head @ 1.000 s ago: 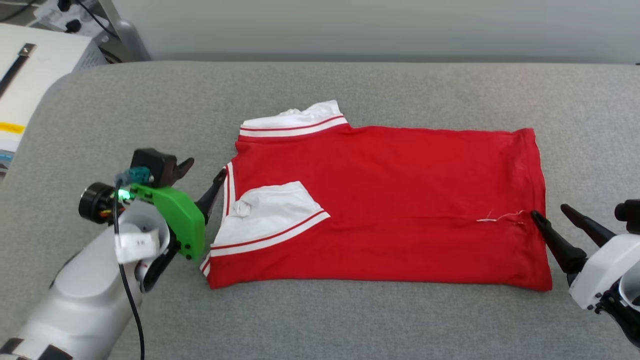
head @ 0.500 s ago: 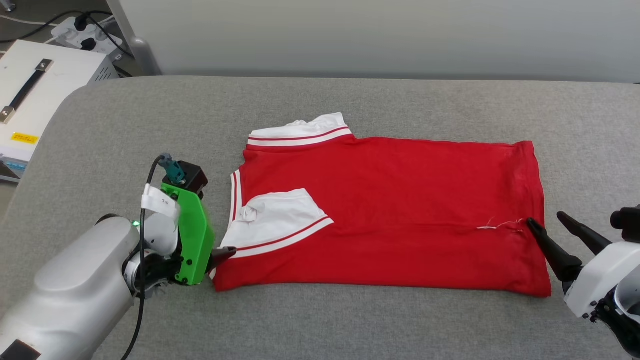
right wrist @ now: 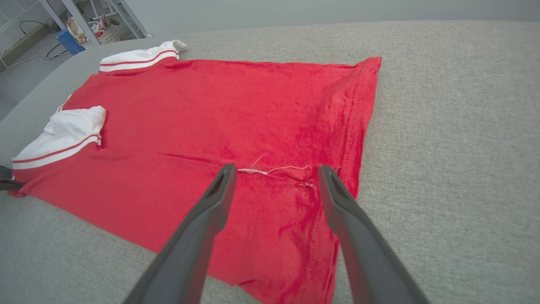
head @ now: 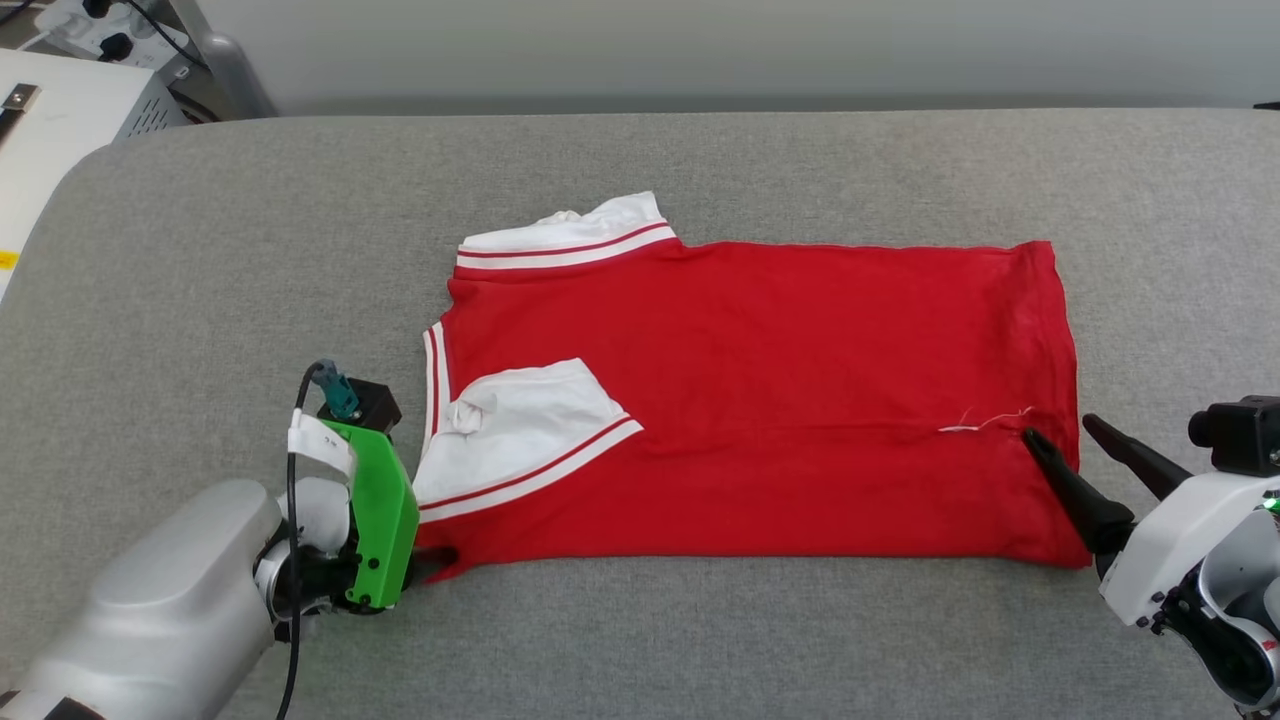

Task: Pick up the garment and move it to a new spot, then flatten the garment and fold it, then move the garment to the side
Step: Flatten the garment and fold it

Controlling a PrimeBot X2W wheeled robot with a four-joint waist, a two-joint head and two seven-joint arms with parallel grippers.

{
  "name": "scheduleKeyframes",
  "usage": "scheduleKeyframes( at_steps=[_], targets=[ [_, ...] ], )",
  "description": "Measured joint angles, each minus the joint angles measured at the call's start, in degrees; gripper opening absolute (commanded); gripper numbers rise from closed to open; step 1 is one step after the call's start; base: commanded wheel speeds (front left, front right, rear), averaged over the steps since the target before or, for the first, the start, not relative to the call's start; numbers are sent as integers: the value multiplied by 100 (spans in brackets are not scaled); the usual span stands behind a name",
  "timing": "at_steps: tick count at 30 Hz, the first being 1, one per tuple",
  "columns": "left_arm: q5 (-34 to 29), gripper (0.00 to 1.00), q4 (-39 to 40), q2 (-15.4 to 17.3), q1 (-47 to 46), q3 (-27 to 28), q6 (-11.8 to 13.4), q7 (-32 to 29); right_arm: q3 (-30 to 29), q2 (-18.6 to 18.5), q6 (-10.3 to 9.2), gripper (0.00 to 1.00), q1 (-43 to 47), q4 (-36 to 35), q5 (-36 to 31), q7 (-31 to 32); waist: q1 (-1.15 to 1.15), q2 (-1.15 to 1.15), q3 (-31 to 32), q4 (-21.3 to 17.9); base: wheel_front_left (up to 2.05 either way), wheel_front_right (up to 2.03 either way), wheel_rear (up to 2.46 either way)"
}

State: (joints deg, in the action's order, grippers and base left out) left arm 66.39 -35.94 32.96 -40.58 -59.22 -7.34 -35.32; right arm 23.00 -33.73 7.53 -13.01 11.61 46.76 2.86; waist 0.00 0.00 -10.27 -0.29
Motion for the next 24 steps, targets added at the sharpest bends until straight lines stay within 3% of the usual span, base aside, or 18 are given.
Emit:
scheduleKeyframes(
  at_steps=[2,3,4,9,14,19,24],
  targets=[
    [-19,100,-31,-7,3,-23,-7,59,-1,4,0,100,-9,1,0,0,0,0,-36,-27,0,0,0],
    [-37,46,-42,-12,3,-25,-20,142,-3,3,0,100,-9,3,-1,0,0,0,-50,-36,0,0,0],
    [-64,0,-49,-16,2,-32,-36,241,-5,1,0,100,-9,3,-10,1,0,0,-55,-39,0,0,0],
    [-158,0,7,-8,4,-120,-42,712,-27,-102,0,100,-114,-82,-126,104,0,0,17,-23,0,0,0],
    [-189,0,392,96,69,-182,-41,1015,-97,-467,0,100,-306,-339,-326,492,0,0,124,17,0,0,0],
    [-268,0,800,220,78,-189,-41,1251,-66,-923,0,100,-381,-575,-267,1686,0,0,200,81,0,0,0],
    [-356,0,1093,314,86,-197,4,1365,-25,-1120,0,100,-381,-590,-48,2867,0,0,178,129,0,0,0]
  ],
)
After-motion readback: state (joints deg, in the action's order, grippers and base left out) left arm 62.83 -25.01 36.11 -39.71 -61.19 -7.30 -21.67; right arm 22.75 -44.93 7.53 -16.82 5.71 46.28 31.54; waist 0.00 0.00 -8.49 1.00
